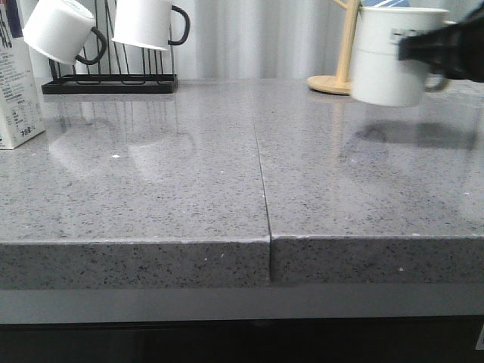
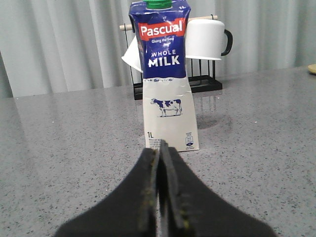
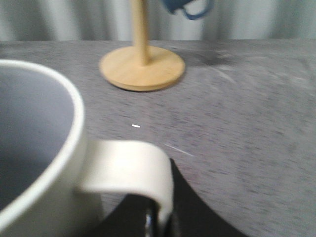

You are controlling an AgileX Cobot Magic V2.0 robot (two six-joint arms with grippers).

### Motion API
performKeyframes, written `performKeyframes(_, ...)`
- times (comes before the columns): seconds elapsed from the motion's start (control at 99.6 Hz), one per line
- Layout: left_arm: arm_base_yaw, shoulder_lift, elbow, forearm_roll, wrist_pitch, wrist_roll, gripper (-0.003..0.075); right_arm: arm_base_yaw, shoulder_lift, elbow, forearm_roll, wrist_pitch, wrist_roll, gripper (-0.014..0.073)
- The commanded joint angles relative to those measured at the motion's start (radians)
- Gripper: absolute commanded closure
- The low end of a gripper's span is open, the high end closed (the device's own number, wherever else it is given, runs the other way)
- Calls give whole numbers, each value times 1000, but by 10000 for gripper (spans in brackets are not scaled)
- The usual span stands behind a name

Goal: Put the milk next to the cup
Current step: 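Carry the mug toward the table center and lower it down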

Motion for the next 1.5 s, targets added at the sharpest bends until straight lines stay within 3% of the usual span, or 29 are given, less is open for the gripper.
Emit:
performKeyframes(0.0,4,-33,51,-6,-81,-10,741,84,-36,-66,155,-85,-138,704)
performKeyframes(0.141,4,-33,51,-6,-81,-10,741,200,3,-126,291,-85,-236,704)
performKeyframes(0.381,4,-33,51,-6,-81,-10,741,319,97,-183,354,-109,-247,704)
performKeyframes(0.803,4,-33,51,-6,-81,-10,741,344,176,-203,388,-137,-253,704)
performKeyframes(1.054,4,-33,51,-6,-81,-10,741,344,181,-201,388,-77,-253,696)
performKeyframes(1.486,4,-33,51,-6,-81,-10,741,344,174,-196,388,-71,-253,448)
